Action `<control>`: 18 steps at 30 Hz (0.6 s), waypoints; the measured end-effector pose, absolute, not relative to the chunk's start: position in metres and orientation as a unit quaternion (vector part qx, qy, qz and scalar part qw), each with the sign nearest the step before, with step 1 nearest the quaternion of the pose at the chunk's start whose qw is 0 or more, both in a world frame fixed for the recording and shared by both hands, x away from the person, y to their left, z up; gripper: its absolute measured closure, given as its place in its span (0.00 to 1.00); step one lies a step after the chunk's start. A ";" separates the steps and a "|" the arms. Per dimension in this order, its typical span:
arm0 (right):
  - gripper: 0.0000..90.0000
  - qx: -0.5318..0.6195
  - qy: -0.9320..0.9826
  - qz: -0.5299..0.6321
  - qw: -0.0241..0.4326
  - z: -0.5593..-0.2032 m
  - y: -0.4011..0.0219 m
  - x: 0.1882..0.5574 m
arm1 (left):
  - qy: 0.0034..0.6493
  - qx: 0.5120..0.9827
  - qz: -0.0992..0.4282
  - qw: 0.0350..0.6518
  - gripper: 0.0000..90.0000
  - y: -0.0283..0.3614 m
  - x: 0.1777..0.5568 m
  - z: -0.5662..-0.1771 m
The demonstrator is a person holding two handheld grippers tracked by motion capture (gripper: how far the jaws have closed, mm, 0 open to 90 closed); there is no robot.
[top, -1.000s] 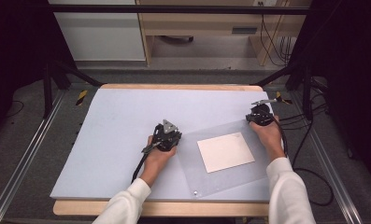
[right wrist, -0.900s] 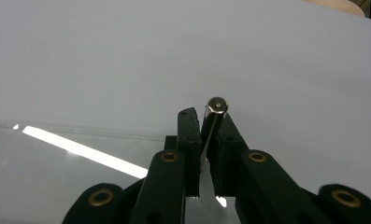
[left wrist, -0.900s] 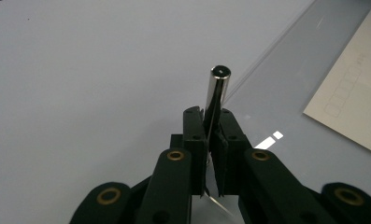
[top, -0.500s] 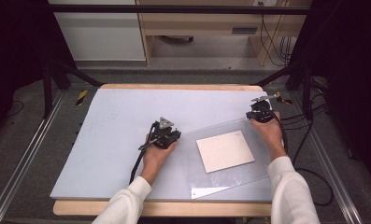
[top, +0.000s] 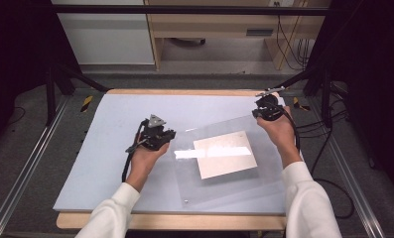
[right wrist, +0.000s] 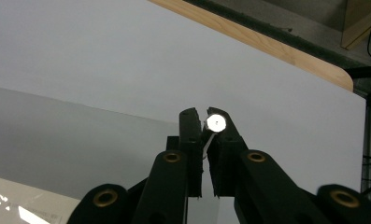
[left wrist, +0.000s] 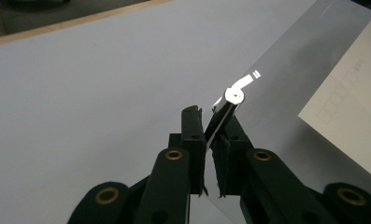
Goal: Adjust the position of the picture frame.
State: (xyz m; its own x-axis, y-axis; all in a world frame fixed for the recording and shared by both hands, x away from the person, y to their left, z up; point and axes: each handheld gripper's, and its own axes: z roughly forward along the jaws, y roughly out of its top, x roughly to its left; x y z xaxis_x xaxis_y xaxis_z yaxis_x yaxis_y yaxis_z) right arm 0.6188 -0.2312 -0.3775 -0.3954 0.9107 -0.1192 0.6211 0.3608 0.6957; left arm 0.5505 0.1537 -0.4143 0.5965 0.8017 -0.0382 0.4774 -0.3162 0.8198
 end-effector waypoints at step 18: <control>0.95 0.503 0.781 0.291 0.228 -0.376 -0.174 0.570 | 0.372 0.823 0.181 0.389 0.92 0.220 0.563 -0.390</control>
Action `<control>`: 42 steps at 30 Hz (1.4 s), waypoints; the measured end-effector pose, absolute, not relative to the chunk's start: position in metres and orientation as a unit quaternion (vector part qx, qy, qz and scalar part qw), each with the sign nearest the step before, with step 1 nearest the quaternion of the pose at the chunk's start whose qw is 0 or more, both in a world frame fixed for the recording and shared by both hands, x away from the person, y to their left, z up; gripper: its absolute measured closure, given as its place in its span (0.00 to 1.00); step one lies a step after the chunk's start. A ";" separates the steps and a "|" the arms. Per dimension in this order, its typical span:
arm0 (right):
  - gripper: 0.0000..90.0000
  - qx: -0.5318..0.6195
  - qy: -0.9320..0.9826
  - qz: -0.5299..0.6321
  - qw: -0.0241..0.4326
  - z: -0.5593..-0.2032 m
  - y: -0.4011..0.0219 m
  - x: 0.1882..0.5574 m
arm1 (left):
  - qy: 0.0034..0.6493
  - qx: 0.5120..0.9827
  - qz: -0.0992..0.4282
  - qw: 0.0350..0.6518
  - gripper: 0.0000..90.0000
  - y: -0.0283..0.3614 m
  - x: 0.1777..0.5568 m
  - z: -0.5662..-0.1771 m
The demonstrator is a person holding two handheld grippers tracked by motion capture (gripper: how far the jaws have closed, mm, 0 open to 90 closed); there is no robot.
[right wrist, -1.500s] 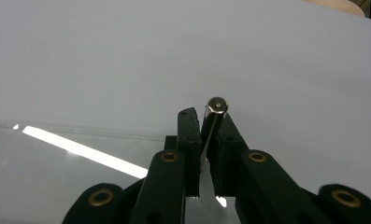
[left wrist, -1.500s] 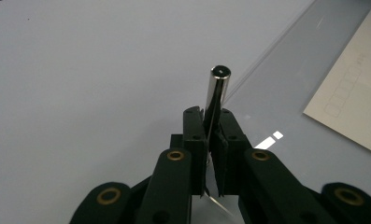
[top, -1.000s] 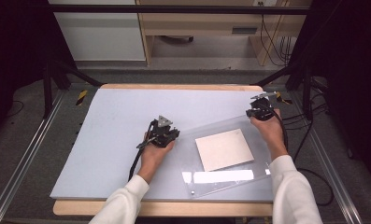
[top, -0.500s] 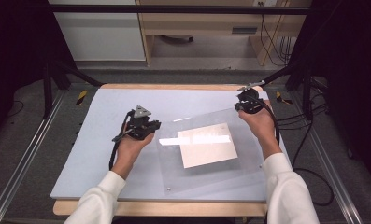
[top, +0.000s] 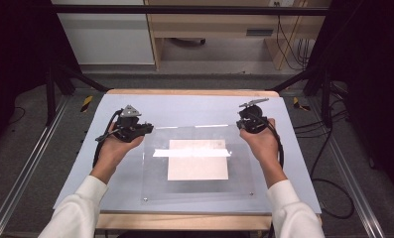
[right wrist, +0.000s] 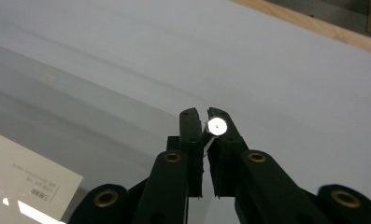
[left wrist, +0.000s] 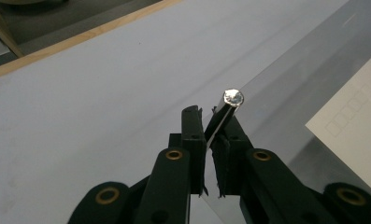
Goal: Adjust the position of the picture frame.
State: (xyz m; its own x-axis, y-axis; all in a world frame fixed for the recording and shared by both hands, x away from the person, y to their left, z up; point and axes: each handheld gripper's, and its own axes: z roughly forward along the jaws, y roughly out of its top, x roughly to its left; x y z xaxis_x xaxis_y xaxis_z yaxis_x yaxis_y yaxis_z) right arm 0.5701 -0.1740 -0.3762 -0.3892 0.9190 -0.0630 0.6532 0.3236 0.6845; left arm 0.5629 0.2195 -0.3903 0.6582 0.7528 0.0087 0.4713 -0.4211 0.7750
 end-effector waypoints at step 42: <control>0.94 0.512 0.781 0.298 0.199 -0.454 -0.174 0.579 | 0.417 0.820 0.173 0.352 0.94 0.212 0.591 -0.460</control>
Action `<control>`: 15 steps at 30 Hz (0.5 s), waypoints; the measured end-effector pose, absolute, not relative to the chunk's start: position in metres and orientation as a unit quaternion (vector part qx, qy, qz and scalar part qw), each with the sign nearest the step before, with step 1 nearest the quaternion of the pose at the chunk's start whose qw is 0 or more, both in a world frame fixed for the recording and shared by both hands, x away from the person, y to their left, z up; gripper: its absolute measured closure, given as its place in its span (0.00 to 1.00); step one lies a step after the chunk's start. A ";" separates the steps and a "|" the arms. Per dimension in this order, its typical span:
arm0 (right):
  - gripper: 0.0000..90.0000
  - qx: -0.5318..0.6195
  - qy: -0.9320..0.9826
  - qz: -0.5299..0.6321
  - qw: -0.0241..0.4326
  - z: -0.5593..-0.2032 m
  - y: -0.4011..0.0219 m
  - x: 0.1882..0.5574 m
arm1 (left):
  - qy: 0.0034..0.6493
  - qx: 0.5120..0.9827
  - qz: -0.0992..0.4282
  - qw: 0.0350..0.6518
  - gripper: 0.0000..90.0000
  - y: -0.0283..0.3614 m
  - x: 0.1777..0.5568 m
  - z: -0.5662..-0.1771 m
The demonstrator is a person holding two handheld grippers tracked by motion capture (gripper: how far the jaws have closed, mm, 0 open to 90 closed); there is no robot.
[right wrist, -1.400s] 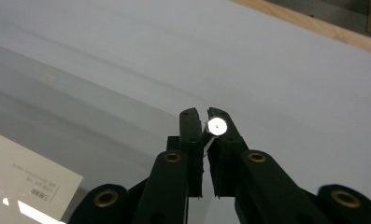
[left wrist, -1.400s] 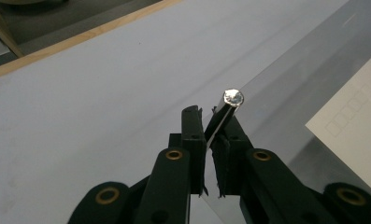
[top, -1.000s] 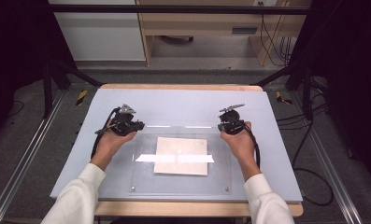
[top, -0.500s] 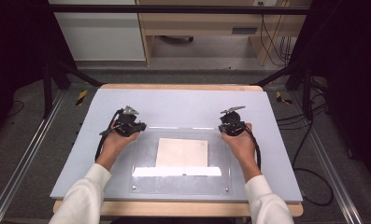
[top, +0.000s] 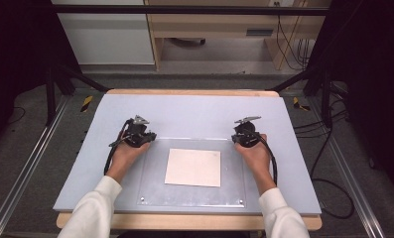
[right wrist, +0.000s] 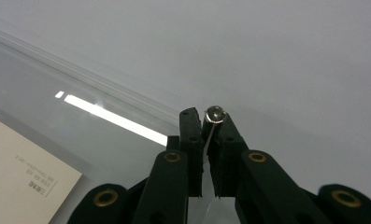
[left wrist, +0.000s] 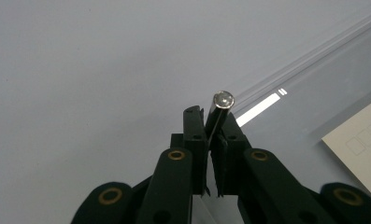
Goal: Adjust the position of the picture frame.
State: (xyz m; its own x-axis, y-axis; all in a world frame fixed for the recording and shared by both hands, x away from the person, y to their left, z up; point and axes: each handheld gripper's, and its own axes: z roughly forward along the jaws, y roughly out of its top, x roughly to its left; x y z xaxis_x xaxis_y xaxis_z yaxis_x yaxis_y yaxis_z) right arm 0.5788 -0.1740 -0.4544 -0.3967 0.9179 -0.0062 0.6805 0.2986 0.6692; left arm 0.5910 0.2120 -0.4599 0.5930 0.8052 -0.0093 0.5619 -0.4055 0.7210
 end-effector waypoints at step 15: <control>0.77 0.473 0.771 0.349 0.244 -0.461 -0.181 0.563 | 0.419 0.797 0.222 0.374 0.74 0.212 0.578 -0.465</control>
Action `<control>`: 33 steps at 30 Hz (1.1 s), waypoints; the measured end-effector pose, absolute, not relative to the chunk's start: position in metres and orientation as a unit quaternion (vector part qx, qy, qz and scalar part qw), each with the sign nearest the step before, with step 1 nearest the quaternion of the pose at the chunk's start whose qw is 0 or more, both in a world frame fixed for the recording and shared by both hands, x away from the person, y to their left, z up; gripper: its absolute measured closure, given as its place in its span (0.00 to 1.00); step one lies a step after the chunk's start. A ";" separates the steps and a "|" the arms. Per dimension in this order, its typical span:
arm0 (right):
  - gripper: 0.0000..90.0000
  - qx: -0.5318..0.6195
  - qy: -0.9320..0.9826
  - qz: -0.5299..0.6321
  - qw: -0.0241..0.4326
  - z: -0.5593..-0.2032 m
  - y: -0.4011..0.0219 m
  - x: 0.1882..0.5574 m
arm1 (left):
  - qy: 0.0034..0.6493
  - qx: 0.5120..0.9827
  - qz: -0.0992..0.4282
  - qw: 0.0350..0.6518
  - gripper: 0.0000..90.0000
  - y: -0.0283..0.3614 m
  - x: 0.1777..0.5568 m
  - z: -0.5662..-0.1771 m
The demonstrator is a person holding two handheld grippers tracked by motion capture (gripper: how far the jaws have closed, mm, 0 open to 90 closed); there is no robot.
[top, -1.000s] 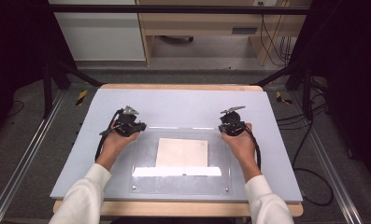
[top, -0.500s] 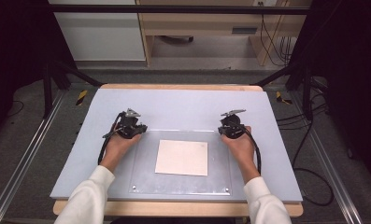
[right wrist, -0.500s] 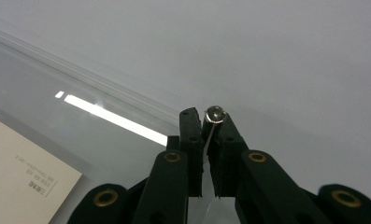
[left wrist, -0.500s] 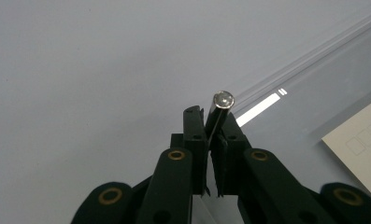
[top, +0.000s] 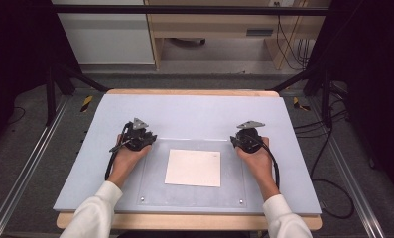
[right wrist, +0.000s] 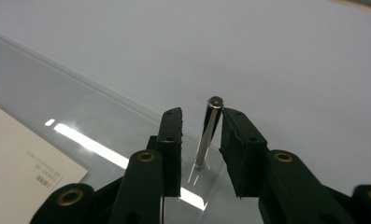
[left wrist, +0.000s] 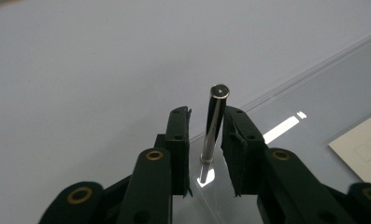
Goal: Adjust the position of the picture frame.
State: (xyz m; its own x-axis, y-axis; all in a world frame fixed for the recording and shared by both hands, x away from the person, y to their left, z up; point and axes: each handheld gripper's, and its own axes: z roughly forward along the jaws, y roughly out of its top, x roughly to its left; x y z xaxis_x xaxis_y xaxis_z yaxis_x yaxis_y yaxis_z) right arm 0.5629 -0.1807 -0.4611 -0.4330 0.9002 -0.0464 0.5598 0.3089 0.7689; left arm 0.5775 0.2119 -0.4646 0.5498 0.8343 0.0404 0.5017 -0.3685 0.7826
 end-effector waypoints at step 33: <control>0.95 0.492 0.783 0.326 0.199 -0.438 -0.183 0.583 | 0.451 0.802 0.181 0.349 0.94 0.210 0.591 -0.439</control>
